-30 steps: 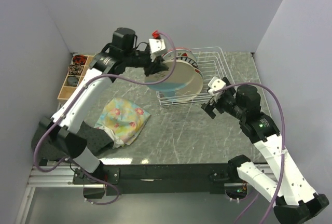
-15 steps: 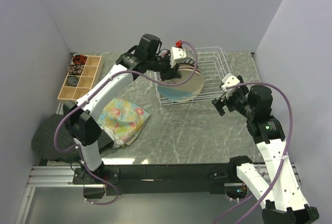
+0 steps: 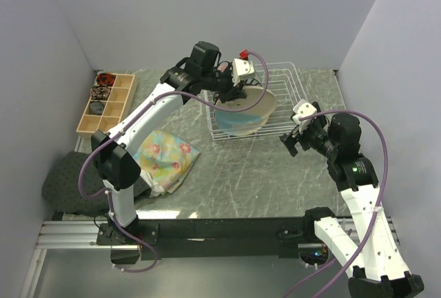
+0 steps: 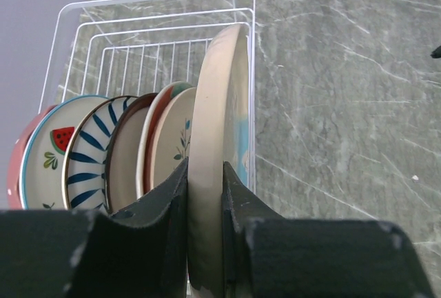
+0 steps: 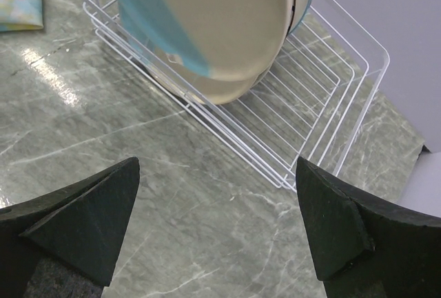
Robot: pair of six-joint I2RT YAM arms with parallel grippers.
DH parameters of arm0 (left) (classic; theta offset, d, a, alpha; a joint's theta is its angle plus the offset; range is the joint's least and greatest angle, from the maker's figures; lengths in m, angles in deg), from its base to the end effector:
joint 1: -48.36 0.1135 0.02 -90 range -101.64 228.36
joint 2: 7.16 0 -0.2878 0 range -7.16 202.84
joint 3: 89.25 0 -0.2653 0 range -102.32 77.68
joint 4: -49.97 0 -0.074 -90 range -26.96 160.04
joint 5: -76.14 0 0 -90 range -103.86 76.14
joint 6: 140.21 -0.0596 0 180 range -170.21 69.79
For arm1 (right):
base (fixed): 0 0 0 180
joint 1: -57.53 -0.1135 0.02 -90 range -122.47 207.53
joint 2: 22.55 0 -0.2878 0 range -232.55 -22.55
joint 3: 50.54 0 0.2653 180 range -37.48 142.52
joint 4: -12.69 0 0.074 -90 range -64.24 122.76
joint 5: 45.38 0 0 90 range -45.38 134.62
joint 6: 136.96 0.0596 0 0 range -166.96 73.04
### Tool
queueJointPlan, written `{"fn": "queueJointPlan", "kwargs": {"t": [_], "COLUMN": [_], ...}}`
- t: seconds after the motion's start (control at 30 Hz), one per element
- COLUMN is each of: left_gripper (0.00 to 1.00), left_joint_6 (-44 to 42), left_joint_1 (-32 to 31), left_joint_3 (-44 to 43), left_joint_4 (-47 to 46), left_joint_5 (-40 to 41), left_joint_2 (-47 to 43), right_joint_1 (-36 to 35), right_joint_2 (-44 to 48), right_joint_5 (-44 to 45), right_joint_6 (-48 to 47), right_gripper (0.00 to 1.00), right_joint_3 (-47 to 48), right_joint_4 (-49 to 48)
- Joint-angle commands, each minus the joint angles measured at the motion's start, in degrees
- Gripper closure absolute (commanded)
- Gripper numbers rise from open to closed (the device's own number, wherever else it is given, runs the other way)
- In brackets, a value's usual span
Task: Load the plates into the dish rack
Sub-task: Insert the plate into the dish rack
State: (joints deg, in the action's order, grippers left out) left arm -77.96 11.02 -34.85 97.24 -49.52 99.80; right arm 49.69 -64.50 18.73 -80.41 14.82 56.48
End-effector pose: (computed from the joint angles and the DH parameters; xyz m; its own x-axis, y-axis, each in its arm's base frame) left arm 0.3469 -0.3083 0.4149 0.0817 0.4135 -0.9068 0.9735 0.1617 0.1615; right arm 0.1639 0.0488 0.3669 0.0033 -0.5001 -0.8660 -0.6309 0.6708 -0.3898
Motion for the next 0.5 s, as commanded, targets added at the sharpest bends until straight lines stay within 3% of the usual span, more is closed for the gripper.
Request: {"fn": "queueJointPlan", "kwargs": {"t": [0.0, 0.47], "left_gripper": [0.99, 0.99], "left_joint_6": [-0.7, -0.9], "left_joint_1": [0.1, 0.0], "left_joint_3": [-4.6, -3.1], "left_joint_4": [-7.0, -5.8], "left_joint_5": [-0.5, -0.4], "left_joint_2": [-2.5, 1.6], "right_joint_1": [0.4, 0.5], "right_joint_2": [0.1, -0.2], "right_joint_5": [-0.7, -0.7], "right_joint_6": [-0.6, -1.1], "right_gripper": [0.00, 0.00], "right_joint_3": [-0.3, -0.7], "right_joint_4": [-0.8, -0.9]}}
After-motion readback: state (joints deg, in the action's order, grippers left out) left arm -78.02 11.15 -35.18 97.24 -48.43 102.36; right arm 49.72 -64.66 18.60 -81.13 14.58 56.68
